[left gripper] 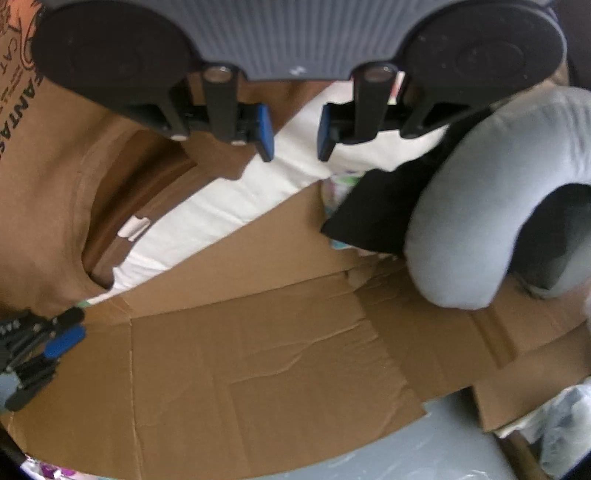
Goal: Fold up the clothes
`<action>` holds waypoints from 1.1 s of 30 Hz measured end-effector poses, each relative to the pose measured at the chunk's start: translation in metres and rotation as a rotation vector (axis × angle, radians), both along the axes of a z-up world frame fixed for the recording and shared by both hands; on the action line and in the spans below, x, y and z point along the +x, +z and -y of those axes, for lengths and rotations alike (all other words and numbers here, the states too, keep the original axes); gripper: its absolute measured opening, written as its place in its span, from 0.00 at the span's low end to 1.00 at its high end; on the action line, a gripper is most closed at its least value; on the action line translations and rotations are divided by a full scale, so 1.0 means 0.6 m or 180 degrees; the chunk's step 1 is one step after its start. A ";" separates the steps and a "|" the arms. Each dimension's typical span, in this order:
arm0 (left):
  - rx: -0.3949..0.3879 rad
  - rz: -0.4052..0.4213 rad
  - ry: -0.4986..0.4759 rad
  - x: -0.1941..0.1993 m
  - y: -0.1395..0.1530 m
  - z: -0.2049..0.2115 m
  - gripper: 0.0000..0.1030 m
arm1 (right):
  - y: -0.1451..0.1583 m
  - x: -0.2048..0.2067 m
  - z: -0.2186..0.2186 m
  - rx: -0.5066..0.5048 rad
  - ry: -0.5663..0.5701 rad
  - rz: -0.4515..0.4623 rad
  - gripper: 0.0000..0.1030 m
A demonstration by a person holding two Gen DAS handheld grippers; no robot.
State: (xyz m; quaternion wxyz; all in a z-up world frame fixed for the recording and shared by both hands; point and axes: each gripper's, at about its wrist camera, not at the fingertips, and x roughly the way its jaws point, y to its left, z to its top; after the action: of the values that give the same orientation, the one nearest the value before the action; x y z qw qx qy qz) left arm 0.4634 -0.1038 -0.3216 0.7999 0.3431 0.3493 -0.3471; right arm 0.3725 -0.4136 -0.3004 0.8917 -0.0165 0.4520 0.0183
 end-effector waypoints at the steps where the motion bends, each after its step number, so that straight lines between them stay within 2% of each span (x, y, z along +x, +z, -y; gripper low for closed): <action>1: 0.0007 -0.0015 -0.0032 -0.001 -0.004 0.003 0.28 | -0.010 0.006 -0.003 0.0010 -0.0005 -0.0037 0.31; 5: 0.0067 -0.0033 -0.0140 -0.003 -0.024 0.007 0.28 | -0.041 0.012 -0.015 0.0073 0.0075 -0.0130 0.33; 8: 0.0072 -0.0080 -0.0150 0.001 -0.035 0.005 0.28 | -0.053 0.011 -0.020 0.0037 0.0130 -0.0132 0.45; 10: 0.0057 -0.0159 -0.0165 0.005 -0.043 0.004 0.28 | -0.062 0.011 -0.020 0.0054 0.0145 -0.0143 0.46; 15: 0.0045 -0.0367 -0.0364 -0.001 -0.053 0.008 0.36 | -0.064 0.001 -0.014 0.0174 0.0322 -0.0160 0.49; 19: 0.0077 -0.0415 -0.0398 0.003 -0.063 0.014 0.39 | -0.067 0.009 -0.022 0.0107 0.0573 -0.0195 0.49; 21: 0.0090 -0.0433 -0.0406 0.006 -0.069 0.017 0.45 | -0.069 0.014 -0.029 0.0069 0.0686 -0.0193 0.48; 23: 0.0031 -0.0482 -0.0386 0.010 -0.071 0.016 0.45 | -0.072 0.015 -0.041 -0.0023 0.0805 -0.0178 0.48; 25: -0.0012 -0.0524 -0.0412 0.009 -0.073 0.017 0.41 | -0.074 0.013 -0.052 -0.0069 0.0886 -0.0159 0.40; 27: -0.0026 -0.0570 -0.0458 0.005 -0.074 0.019 0.31 | -0.075 0.011 -0.060 -0.0071 0.0927 -0.0150 0.26; 33: -0.0076 -0.0647 -0.0495 0.001 -0.076 0.022 0.08 | -0.064 0.011 -0.062 -0.0064 0.0900 -0.0137 0.07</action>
State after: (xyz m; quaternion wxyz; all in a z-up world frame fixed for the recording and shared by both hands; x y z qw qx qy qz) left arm 0.4641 -0.1171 -0.3674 0.7351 0.3227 0.3967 -0.4452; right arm 0.3790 -0.3766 -0.3389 0.8701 -0.0886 0.4643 0.1396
